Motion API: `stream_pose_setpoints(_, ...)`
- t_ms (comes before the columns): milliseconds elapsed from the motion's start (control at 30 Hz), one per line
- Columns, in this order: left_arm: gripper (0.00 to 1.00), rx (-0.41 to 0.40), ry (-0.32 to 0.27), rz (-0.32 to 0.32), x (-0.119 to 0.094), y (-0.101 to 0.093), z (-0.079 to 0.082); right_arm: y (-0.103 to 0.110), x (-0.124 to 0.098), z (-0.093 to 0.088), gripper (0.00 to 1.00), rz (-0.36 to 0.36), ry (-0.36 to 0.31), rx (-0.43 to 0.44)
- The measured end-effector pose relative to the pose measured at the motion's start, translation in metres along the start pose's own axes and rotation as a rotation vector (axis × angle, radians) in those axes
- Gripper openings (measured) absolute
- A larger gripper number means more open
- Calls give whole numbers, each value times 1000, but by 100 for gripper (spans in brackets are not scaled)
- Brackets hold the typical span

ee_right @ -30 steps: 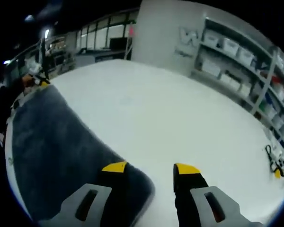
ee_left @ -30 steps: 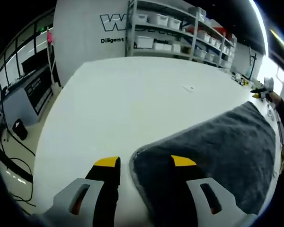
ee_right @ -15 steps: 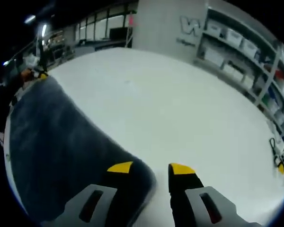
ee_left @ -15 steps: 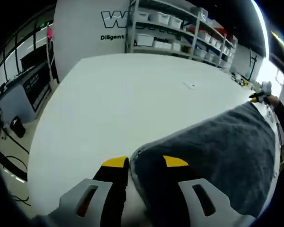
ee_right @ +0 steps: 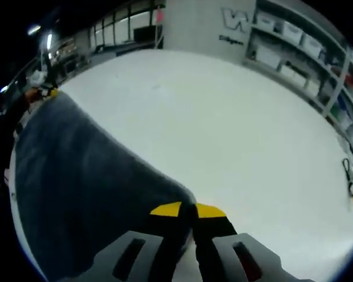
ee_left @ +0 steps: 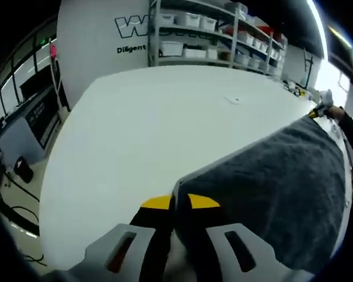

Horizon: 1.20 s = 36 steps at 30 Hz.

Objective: Open the folded towel by lifting each exposed corner and separating the folded layers until the towel lies flat within the target outline without major curled edges

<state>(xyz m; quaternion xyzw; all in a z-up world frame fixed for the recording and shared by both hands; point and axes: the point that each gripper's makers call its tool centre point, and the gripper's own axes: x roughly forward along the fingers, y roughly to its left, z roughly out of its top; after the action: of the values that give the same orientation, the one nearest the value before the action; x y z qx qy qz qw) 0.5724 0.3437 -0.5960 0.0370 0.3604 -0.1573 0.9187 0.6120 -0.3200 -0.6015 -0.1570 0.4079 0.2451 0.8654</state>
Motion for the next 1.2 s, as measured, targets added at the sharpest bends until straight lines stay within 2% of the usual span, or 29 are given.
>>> stream_pose_setpoints(233, 4, 6, -4, -9, -1, -5, -1, 7, -3, -1, 2, 3, 7, 10)
stream_pose_setpoints(300, 4, 8, -4, -10, -1, -6, -1, 10, -7, 1, 8, 21, -6, 17)
stream_pose_setpoints(367, 4, 6, -4, -12, 1, 0, 1, 7, -14, 11, 9, 25, -54, 64)
stream_pose_setpoints(400, 4, 8, -4, -12, 1, -2, 1, 4, -18, 15, 8, 16, -74, 80)
stream_pose_setpoints(500, 4, 9, -3, -11, 1, -3, 1, -1, -18, 13, 1, -22, -65, 64)
stream_pose_setpoints(567, 4, 10, -1, -12, 2, -2, 1, 9, -14, 9, 2, 18, -46, 81)
stream_pose_setpoints(633, 4, 9, 0, -12, 2, -2, 1, 18, -11, 6, 7, 29, -30, 48)
stream_pose_setpoints(767, 4, 12, 4, -11, 3, 0, 1, 36, -6, 2, 10, 58, -13, 30)
stream_pose_setpoints(800, 4, 13, 5, -12, 3, 0, 1, 30, -3, 2, 11, 59, -1, 20)
stream_pose_setpoints(833, 4, 13, 5, -12, 3, 0, 1, 13, 2, 4, 10, 56, 9, 9)
stream_pose_setpoints(1000, 4, 20, 1, -14, 4, 3, 1, 11, 4, 2, 1, 56, 25, 13)
stream_pose_setpoints(1200, 1, 39, -6, 16, 8, 8, 5, 1, 7, 3, 0, 27, 31, -4)
